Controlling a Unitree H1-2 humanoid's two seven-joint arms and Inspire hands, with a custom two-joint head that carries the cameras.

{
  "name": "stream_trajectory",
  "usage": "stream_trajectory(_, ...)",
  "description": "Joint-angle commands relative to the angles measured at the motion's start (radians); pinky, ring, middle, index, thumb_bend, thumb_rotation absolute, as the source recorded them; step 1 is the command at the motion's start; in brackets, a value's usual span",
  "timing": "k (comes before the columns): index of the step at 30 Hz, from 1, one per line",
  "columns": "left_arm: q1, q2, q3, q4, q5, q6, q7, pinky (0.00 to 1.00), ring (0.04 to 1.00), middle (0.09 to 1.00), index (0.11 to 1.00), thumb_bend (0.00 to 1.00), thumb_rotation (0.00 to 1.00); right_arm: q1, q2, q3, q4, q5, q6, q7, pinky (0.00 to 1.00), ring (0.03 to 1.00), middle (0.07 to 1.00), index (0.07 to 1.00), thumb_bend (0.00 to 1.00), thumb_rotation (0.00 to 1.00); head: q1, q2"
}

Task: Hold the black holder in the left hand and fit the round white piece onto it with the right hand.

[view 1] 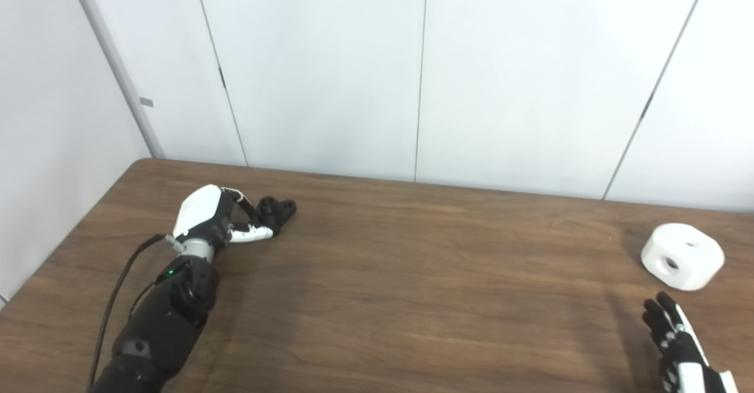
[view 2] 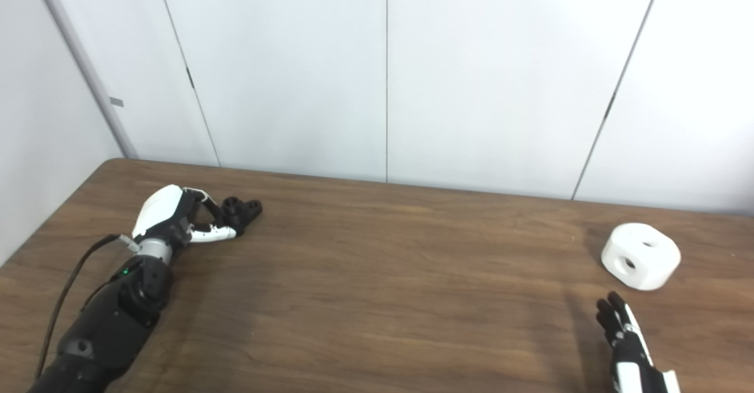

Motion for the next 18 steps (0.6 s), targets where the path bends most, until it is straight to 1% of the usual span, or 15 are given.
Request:
stream_trajectory(1,0.000,0.012,-0.020,-0.053,0.009,-0.024,-0.033,0.86,0.875,0.765,0.485,0.52,0.05,0.024,0.015,0.010,-0.008,-0.007,-0.024,-0.009,1.00,0.945,0.930,0.948,0.54,1.00,-0.004,0.002)
stream_trajectory(4,0.019,0.001,-0.026,-0.110,0.005,-0.001,-0.063,0.86,0.882,0.773,0.485,0.52,0.05,0.025,0.019,0.013,-0.012,-0.015,-0.018,-0.015,1.00,0.949,0.932,0.948,0.54,1.00,-0.016,0.005)
stream_trajectory(7,0.041,-0.012,-0.035,-0.164,0.001,0.000,-0.086,0.86,0.886,0.774,0.485,0.52,0.05,0.025,0.022,0.015,-0.012,-0.016,-0.023,-0.017,1.00,0.950,0.935,0.952,0.52,1.00,-0.026,0.010)
stream_trajectory(9,0.059,-0.020,-0.052,-0.207,0.013,-0.005,-0.101,0.83,0.876,0.774,0.486,0.52,0.05,0.027,0.027,0.015,-0.014,-0.015,-0.021,-0.020,1.00,0.950,0.930,0.951,0.51,1.00,-0.032,0.011)
stream_trajectory(12,0.077,-0.027,-0.070,-0.248,0.017,-0.012,-0.125,0.84,0.875,0.781,0.486,0.52,0.05,0.027,0.030,0.019,-0.017,-0.028,-0.021,-0.028,1.00,0.942,0.916,0.941,0.50,1.00,-0.046,0.015)
stream_trajectory(18,0.121,-0.049,-0.106,-0.318,0.045,-0.044,-0.134,0.83,0.859,0.772,0.485,0.52,0.05,0.028,0.029,0.029,-0.017,-0.048,-0.030,-0.039,1.00,0.930,0.912,0.941,0.50,1.00,-0.074,0.028)
